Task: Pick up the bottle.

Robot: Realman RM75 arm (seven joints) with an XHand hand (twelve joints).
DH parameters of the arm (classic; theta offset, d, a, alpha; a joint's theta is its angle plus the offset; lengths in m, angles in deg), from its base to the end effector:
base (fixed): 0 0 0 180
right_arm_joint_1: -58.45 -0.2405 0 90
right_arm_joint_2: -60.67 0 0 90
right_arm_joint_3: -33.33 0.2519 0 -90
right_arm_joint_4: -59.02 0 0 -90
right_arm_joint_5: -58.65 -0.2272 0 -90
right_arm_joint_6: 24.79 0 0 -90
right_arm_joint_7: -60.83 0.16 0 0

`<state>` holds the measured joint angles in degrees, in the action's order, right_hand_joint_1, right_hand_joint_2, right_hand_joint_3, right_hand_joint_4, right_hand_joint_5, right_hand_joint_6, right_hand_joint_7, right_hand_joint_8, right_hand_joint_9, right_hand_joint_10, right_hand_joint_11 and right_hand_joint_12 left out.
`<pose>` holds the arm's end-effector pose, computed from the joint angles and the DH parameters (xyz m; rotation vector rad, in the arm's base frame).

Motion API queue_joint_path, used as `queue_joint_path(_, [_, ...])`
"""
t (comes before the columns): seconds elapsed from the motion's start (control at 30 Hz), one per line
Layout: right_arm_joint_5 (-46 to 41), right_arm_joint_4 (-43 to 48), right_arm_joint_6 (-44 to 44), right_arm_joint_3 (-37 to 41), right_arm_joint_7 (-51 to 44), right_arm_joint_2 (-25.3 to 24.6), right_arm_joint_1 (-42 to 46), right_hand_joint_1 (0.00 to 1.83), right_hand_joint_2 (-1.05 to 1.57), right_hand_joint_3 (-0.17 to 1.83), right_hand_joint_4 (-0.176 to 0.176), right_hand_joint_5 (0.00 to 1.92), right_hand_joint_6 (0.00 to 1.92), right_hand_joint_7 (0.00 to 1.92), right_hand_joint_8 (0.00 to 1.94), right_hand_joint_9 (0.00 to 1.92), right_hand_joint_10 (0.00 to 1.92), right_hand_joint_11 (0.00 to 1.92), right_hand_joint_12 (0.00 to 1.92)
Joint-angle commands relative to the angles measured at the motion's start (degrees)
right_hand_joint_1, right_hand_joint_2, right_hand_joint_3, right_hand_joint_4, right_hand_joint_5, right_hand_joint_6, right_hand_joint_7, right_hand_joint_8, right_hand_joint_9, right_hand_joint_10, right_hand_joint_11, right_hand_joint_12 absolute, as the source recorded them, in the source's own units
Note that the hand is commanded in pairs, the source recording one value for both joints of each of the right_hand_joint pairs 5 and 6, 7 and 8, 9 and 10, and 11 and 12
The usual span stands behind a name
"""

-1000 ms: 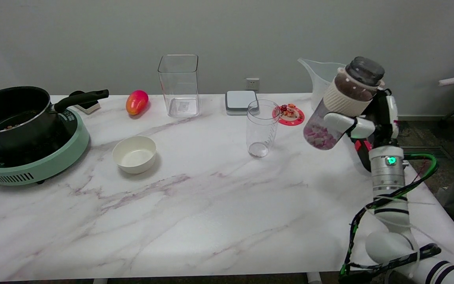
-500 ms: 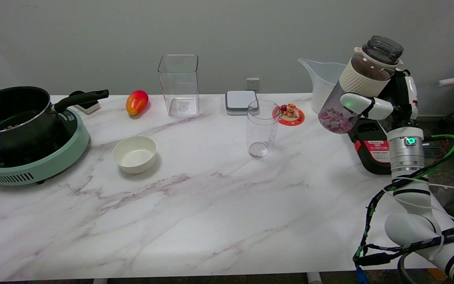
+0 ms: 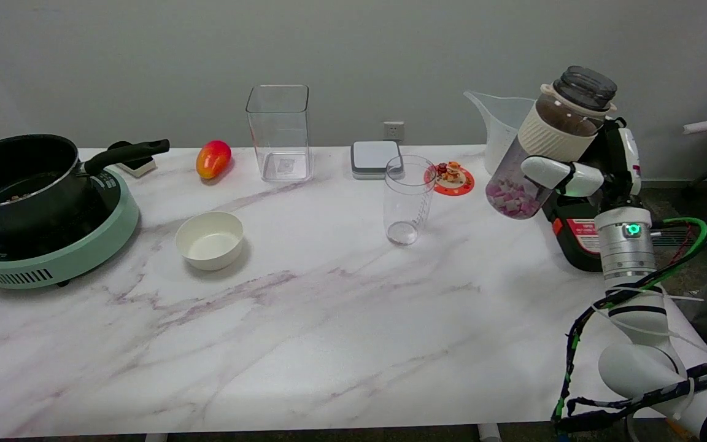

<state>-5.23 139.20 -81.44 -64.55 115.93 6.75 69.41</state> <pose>-0.2167 -0.2982 0.4469 1.2498 -0.4719 1.5303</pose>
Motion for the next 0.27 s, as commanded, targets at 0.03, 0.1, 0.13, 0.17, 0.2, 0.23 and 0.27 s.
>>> queue_joint_path(0.03, [-1.15,1.33,-6.35,-7.48,-1.63,0.18,2.03,1.19,1.57,0.27,0.0,1.92,1.92,1.9,1.9,1.63,1.63,1.38,1.38])
queue_joint_path(0.1, [-1.04,1.08,-6.6,-8.6,-2.67,0.08,2.31,1.19,1.57,0.27,0.0,1.92,1.92,1.9,1.9,1.63,1.63,1.38,1.38])
queue_joint_path(0.13, [-1.04,0.76,-6.6,-9.47,-3.49,0.02,2.26,1.19,1.57,0.26,0.0,1.92,1.92,1.9,1.9,1.63,1.63,1.38,1.38])
queue_joint_path(0.17, [-0.97,0.02,-6.6,-10.8,-4.54,-0.13,2.05,1.19,1.57,0.26,0.0,1.92,1.92,1.9,1.9,1.63,1.63,1.38,1.38])
queue_joint_path(0.2, [-0.96,-0.39,-6.67,-11.57,-4.99,-0.22,1.88,1.19,1.57,0.26,0.0,1.92,1.92,1.9,1.9,1.64,1.64,1.38,1.38])
queue_joint_path(0.23, [-0.96,-1.22,-6.88,-12.66,-5.25,-0.69,1.53,1.19,1.57,0.26,0.0,1.92,1.92,1.9,1.9,1.64,1.64,1.39,1.39])
queue_joint_path(0.27, [-0.83,-2.3,-7.44,-13.6,-5.3,-1.44,1.13,1.19,1.57,0.26,0.0,1.92,1.92,1.9,1.9,1.64,1.64,1.39,1.39])
